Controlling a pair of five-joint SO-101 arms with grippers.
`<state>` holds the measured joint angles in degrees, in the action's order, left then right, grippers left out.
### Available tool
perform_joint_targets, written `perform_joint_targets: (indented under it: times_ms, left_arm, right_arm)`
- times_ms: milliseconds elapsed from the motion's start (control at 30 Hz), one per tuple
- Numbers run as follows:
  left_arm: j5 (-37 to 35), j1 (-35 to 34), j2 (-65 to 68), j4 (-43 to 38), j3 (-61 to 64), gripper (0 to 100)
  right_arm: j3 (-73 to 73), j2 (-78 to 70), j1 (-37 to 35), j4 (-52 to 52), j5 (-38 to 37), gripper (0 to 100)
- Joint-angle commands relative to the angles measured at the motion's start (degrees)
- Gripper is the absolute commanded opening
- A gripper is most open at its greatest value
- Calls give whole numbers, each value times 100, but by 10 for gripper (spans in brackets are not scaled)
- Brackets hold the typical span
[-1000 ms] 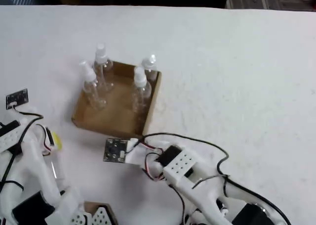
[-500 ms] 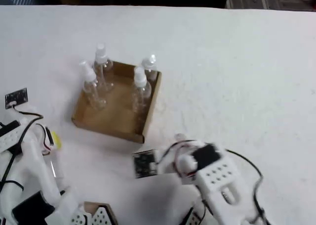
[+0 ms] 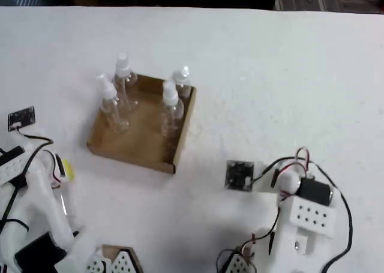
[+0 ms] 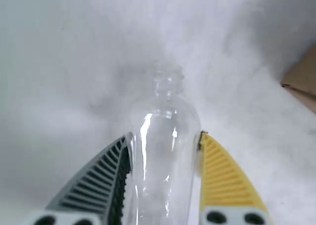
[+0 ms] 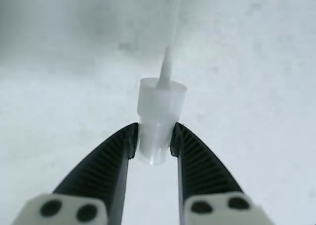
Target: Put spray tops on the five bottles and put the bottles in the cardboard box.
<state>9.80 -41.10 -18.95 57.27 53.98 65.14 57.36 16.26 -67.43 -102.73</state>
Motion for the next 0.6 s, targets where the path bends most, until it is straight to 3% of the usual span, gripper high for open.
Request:
perform_joint_targets:
  times_ms: [0,167,267,467,567]
  left_arm:
    - [70,-66,31,-141,35,24]
    - [70,-66,22,-141,35,24]
    - [79,-66,22,-132,35,24]
    - [79,-66,22,-141,35,24]
    - [88,-66,22,-158,35,24]
  right_arm:
    - [-220,-831,198,884,-79,17]
    - [-756,-2281,198,1666,26,18]
    - [-1336,-3116,198,1868,695,38]
    - [-2400,-4286,198,1859,2013,300]
    - [-2760,-4453,198,1842,2593,327]
